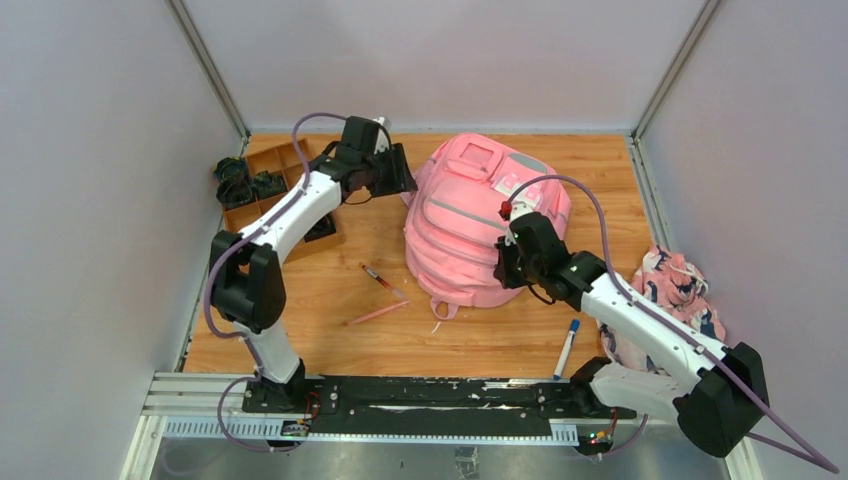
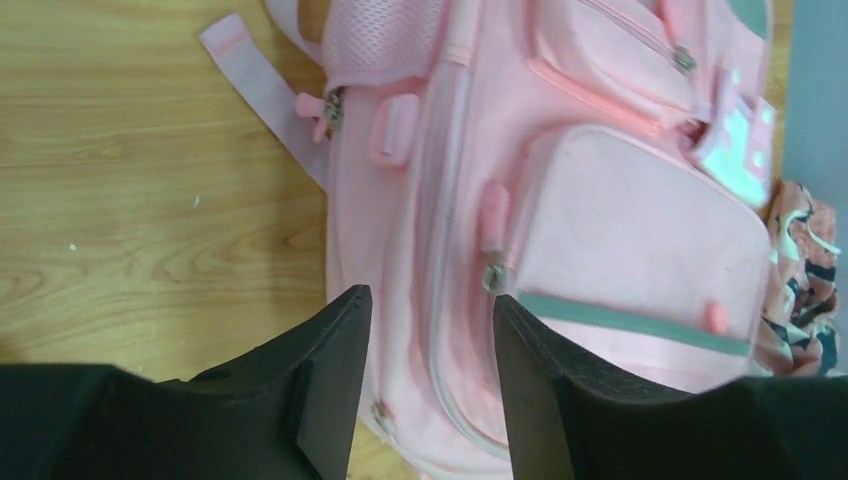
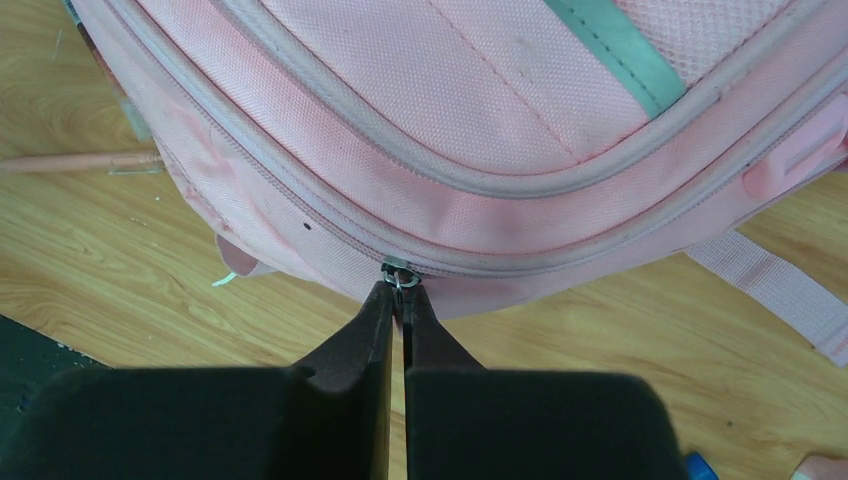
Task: Pack the student bag
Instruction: Zip the student bag at the center of the board.
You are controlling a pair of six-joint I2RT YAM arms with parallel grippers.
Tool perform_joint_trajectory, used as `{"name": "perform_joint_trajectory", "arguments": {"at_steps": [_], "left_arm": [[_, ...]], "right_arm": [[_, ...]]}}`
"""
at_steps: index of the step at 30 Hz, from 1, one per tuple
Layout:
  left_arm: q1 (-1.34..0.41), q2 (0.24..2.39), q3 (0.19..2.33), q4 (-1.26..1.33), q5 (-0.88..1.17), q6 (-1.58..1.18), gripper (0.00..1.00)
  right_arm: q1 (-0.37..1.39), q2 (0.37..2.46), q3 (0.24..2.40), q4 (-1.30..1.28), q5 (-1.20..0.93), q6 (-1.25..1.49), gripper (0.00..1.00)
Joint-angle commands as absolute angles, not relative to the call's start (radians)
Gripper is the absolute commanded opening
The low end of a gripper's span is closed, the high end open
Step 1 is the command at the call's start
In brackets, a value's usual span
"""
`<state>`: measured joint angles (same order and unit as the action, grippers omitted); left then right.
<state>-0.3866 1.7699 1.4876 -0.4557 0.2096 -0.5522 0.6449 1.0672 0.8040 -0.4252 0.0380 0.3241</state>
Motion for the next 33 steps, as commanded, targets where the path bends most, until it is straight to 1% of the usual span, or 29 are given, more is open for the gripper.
{"name": "perform_joint_trajectory", "arguments": {"at_steps": [1,5,7,9,13,15,19,23,28,31,32,33], "left_arm": [[-0.460,1.622,1.496,-0.506,0.203,-0.509,0.54],[-0.534,1.486,1.343,-0.488,0.186,-0.617,0.52],[-0.581,1.428,1.242,-0.449,0.150,-0.726,0.51],[-0.640,1.388,1.145,-0.397,0.124,-0.838,0.52],[-0.755,1.373,1.066,-0.319,0.055,-0.990,0.54],[-0.799,1.389,1.059,-0.291,0.007,-1.038,0.56],[-0.810,1.447,1.074,-0.294,-0.052,-1.099,0.57],[-0.810,1.483,1.058,-0.239,-0.060,-1.141,0.58],[-0.810,1.566,1.082,-0.232,-0.070,-1.154,0.58],[-0.810,1.600,1.110,-0.245,-0.093,-1.142,0.56],[-0.810,1.608,1.117,-0.250,-0.099,-1.142,0.54],[-0.810,1.611,1.121,-0.258,-0.107,-1.143,0.47]], "right_arm": [[0.632,1.092,0.874,-0.479,0.051,0.356,0.00],[0.630,1.135,0.895,-0.470,0.030,0.380,0.00],[0.631,1.155,0.897,-0.456,0.016,0.386,0.00],[0.631,1.171,0.901,-0.444,0.016,0.395,0.00],[0.632,1.193,0.907,-0.441,-0.021,0.405,0.00],[0.631,1.199,0.909,-0.438,-0.031,0.406,0.00],[0.632,1.199,0.906,-0.437,-0.034,0.409,0.00],[0.632,1.188,0.894,-0.436,-0.040,0.418,0.00],[0.631,1.180,0.882,-0.437,-0.045,0.415,0.00],[0.631,1.177,0.876,-0.437,-0.049,0.413,0.00],[0.632,1.174,0.873,-0.437,-0.049,0.412,0.00],[0.632,1.173,0.873,-0.438,-0.051,0.409,0.00]]}}
